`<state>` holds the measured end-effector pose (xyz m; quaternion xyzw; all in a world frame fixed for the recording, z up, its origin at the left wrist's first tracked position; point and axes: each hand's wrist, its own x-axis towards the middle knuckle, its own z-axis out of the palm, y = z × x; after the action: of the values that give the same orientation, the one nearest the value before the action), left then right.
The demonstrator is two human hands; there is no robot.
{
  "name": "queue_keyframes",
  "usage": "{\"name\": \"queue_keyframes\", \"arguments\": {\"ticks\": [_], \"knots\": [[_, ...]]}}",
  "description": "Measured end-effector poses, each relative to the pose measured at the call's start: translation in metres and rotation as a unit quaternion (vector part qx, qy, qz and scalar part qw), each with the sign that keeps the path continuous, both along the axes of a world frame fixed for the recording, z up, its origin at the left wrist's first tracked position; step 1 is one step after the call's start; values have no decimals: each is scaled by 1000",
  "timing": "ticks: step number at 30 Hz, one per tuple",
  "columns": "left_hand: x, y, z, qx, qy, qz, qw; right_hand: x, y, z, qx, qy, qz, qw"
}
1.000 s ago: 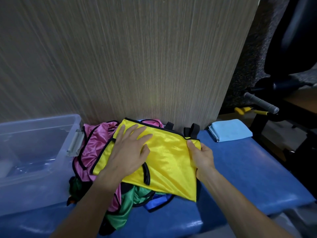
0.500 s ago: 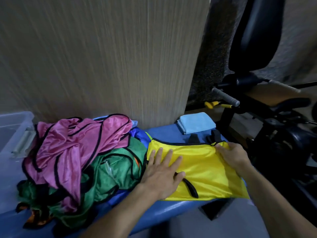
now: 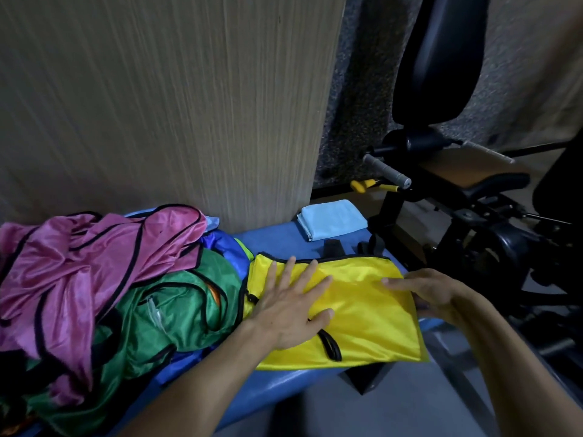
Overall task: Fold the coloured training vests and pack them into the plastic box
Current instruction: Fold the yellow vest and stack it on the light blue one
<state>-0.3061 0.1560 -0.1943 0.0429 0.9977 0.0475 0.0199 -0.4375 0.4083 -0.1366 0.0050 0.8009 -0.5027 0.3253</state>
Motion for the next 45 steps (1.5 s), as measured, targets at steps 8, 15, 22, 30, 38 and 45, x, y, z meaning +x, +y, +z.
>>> {"name": "queue_keyframes", "arguments": {"ticks": [8,15,22,30,38,45], "knots": [[-6,-3,-5,-14,-2,2,1000,11,3,3,-142,-56,62,986],[7,-14,11,66,79,6,995,29,-18,29,-188,7,116,975],[23,-49,60,598,-11,155,786,84,-112,38,-131,166,92,973],[29,-58,35,633,8,289,718,116,-179,2,5,232,270,934],[6,-86,-20,548,-36,297,781,124,-114,-3,200,364,432,801],[46,-55,28,335,-37,261,904,136,-95,-16,224,466,409,752]]}}
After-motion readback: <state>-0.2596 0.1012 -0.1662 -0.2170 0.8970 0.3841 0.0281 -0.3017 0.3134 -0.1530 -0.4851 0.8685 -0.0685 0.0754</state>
